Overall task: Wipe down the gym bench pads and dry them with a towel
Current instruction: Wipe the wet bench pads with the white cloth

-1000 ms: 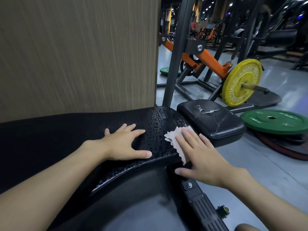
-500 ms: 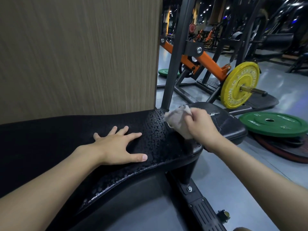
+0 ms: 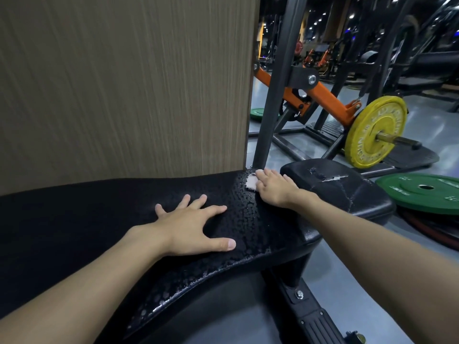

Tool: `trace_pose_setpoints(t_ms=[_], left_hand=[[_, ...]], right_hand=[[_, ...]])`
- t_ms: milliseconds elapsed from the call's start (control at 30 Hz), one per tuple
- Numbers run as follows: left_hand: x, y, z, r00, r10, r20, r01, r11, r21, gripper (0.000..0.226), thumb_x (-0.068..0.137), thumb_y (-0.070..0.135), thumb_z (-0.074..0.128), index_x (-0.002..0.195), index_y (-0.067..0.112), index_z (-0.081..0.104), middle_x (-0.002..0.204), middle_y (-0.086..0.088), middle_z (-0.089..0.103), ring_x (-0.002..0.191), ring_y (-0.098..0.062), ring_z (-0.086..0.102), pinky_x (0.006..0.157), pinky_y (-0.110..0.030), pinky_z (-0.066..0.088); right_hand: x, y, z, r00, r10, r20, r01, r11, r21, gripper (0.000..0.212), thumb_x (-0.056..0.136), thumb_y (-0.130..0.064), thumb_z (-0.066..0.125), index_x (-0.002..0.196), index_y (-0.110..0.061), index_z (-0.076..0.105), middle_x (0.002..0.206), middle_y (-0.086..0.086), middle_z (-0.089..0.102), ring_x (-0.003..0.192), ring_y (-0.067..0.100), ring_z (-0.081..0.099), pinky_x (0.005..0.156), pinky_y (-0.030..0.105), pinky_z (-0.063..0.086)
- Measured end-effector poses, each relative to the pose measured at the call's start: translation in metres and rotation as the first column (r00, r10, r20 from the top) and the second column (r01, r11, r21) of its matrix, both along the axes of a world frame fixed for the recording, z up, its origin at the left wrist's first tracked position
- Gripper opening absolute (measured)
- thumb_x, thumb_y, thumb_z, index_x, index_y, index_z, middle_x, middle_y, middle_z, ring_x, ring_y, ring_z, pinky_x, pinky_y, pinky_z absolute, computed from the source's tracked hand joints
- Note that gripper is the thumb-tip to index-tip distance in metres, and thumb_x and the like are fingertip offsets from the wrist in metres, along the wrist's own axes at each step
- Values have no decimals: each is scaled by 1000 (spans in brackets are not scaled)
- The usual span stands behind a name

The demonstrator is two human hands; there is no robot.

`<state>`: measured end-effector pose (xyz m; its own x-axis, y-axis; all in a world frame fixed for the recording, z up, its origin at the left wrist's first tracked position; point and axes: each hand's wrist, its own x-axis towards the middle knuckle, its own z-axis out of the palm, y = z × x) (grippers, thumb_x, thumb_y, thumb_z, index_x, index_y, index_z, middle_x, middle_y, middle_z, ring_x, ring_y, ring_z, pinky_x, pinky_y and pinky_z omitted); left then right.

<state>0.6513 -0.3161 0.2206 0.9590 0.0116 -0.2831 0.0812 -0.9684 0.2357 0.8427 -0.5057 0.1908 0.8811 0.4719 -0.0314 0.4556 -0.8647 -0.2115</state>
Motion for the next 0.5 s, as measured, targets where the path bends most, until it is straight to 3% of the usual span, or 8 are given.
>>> trace_pose_setpoints(t_ms=[100,167,300,500], left_hand=[[-9,17,-2,996,13,90,-8,998,-56,85,72,85,48,147,54,22,164,12,2,150,-11,-8,117,-61,-4],[-20,35,-3,992,34,125,-33,999,-12,81,75,85,42,147,53,22,164,12,3,150,-10,-6,119,-55,-1],[-53,76,0,986,135,100,-143,986,81,78,77,86,34,147,55,16,164,13,1,151,-16,-4,117,-60,7],[-106,128,3,966,237,102,-247,965,93,75,81,83,33,148,54,16,163,16,3,151,-14,-2,117,-60,11]], right_hand=[[13,12,5,998,-41,-40,41,999,-16,55,100,-37,18,152,-22,28,160,7,26,149,25,18,120,49,13],[12,22,5,995,-85,-44,84,996,-24,58,97,-50,15,146,-26,36,157,4,31,148,23,19,118,49,13],[-6,58,4,997,-73,-5,72,995,-73,61,97,-54,12,143,-24,39,154,1,34,147,22,20,118,47,11],[-48,141,3,997,75,8,-74,993,-89,59,98,-51,12,142,-24,39,151,-2,36,145,22,21,120,48,9]])
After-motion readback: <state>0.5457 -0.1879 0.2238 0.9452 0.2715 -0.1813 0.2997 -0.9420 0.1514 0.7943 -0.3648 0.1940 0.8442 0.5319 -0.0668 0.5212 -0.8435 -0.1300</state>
